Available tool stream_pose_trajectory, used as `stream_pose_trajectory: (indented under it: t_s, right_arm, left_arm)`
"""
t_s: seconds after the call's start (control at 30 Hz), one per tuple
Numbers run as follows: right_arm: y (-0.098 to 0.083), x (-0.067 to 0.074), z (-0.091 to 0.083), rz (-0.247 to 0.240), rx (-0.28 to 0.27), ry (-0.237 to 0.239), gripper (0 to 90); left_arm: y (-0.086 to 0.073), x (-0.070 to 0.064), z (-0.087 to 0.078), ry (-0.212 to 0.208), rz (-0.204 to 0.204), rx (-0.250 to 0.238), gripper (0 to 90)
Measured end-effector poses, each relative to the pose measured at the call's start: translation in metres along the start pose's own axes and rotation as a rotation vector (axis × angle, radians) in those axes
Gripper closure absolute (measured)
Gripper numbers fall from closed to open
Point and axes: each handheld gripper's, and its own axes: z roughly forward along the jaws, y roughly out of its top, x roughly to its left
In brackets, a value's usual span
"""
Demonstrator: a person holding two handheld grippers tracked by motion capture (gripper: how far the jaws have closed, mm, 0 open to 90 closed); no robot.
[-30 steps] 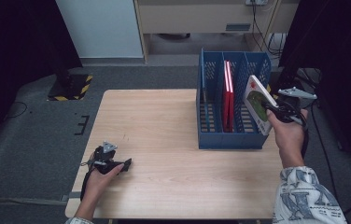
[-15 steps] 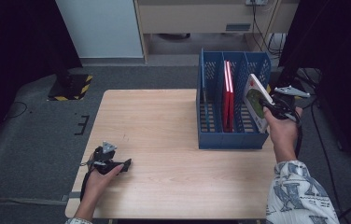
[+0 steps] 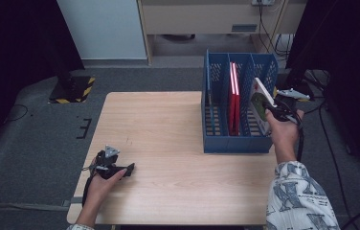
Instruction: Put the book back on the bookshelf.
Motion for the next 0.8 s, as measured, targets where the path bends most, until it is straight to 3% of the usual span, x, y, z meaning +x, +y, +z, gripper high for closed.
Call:
stream_pose_trajectory:
  t_s: [0.8]
  right_arm:
    - [-0.016,0.001,0.014,0.004,0.038,-0.003,76.2]
  left_arm:
    - [0.000,0.000,0.000,0.000,0.002,0.003,0.0]
